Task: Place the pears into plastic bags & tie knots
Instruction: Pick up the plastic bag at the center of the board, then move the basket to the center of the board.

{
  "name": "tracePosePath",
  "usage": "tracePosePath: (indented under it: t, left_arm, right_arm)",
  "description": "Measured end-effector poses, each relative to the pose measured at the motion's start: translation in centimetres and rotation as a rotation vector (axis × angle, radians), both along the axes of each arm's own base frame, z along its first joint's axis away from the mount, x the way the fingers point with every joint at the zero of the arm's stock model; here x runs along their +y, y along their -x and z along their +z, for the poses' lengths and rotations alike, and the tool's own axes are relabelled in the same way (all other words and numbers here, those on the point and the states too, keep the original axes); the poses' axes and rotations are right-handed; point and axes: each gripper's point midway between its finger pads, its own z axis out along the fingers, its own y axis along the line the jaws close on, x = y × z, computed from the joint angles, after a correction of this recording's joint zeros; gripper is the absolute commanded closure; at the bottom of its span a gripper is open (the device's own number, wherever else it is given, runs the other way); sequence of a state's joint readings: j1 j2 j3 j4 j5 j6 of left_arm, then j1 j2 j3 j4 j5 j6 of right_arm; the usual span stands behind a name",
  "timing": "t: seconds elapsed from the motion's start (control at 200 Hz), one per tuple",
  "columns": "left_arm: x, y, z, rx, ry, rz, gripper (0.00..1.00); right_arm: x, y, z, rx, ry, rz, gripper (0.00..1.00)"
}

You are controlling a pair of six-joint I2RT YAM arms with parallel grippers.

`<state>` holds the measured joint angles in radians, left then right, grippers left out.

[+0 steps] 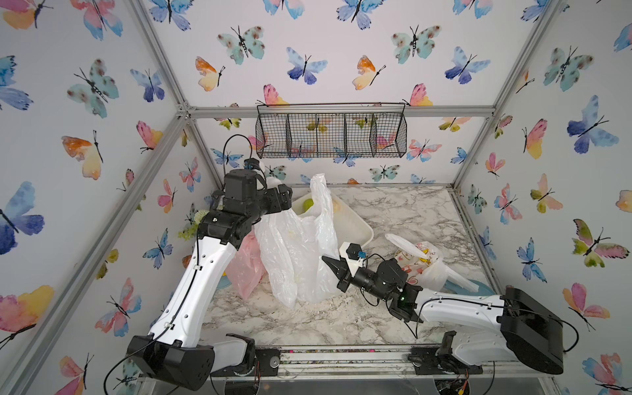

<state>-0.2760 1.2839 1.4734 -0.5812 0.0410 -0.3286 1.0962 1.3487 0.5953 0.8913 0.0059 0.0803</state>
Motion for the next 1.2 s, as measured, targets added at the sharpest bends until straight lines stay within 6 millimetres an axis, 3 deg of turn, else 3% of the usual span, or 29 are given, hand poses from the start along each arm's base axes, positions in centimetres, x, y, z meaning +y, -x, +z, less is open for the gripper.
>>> tracePosePath:
  t: [0.225,0.285,0.361,0.416,0.441,0.551,0.686,0.821,0.902,1.022,1.117,1.202]
  left_arm:
    - [0.4,-1.9,-5.3,0.093,-0.118,0.05,0.28]
    - [0.5,-2.1,-6.1,0.108,-0.14,0.057,0.4]
    - [0.2,-2.3,-6.5,0.107,-0.139,0.046,0.7]
    - [-0.4,-2.3,-6.6,0.096,-0.117,0.022,0.93]
    - [-0.6,-2.3,-6.7,0.092,-0.111,0.011,0.99]
    - [-0.9,-1.7,-6.8,0.066,-0.099,-0.036,1.0]
    - [0.3,-0.3,-3.3,-0.048,-0.092,-0.056,1.0]
    - [1.5,2.1,2.6,-0.234,-0.049,-0.085,1.0]
    - [0.9,3.4,5.3,-0.32,-0.027,-0.135,1.0]
    - [0.0,4.3,7.4,-0.389,-0.019,-0.2,1.0]
    - [-1.2,5.0,8.5,-0.427,-0.015,-0.282,1.0]
    - [-2.5,5.9,9.5,-0.458,-0.005,-0.374,1.0]
  right_arm:
    - [0.2,0.2,0.7,-0.028,-0.034,-0.053,0.95]
    - [0.3,0.2,0.8,-0.03,-0.041,-0.061,0.94]
    - [0.3,-0.1,0.6,-0.025,-0.046,-0.071,0.9]
    - [0.4,-0.1,0.5,-0.016,-0.049,-0.073,0.8]
    - [0.4,-0.1,0.5,-0.005,-0.056,-0.073,0.73]
    - [-0.1,-0.3,0.0,0.051,-0.071,-0.094,0.47]
    - [-3.3,-1.3,-2.0,0.173,-0.043,-0.175,0.37]
    - [-9.6,-6.1,-4.1,0.327,-0.024,-0.362,0.32]
    - [-12.3,-8.6,-5.4,0.405,0.024,-0.458,0.29]
    - [-12.8,-12.2,-5.4,0.508,0.12,-0.515,0.28]
    - [-12.0,-15.4,-4.4,0.544,0.21,-0.529,0.23]
    - [-11.0,-16.9,-3.1,0.535,0.268,-0.494,0.18]
